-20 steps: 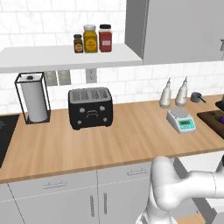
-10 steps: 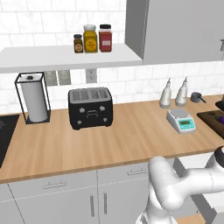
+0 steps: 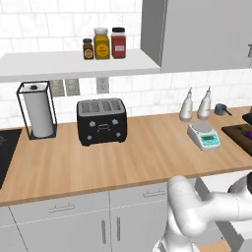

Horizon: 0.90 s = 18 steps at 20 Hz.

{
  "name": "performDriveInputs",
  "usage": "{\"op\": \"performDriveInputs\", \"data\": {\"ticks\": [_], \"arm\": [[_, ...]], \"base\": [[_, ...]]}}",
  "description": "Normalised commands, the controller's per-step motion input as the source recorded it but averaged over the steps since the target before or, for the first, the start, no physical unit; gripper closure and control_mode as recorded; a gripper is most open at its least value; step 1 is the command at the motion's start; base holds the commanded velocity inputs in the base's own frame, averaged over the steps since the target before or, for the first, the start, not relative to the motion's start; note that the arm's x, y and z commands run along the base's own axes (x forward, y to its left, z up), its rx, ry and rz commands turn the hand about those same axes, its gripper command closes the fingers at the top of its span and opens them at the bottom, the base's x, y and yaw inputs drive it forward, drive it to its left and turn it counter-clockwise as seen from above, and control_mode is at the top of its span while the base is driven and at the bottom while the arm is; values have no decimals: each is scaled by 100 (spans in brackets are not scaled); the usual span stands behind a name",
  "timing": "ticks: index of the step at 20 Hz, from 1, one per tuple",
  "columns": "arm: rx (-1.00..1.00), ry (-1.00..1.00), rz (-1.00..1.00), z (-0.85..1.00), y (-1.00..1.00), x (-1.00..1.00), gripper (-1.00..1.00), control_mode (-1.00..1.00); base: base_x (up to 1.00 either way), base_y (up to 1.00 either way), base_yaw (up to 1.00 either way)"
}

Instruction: Place the appropriate cutting tool for cutting the eggplant skin on the cutting board.

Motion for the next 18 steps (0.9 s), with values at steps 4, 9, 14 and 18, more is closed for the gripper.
{"op": "performDriveInputs", "data": {"ticks": [4, 9, 14, 18], "arm": [[0, 0, 0, 0, 0, 0, -100, -100], [0, 0, 0, 0, 0, 0, -100, -100], [0, -3, -1, 7, 0, 3, -100, -100], [-3, -21, -5, 52, -2, 13, -100, -100]], "base": [[0, 0, 0], [0, 0, 0], [0, 0, 0], [0, 0, 0]]}}
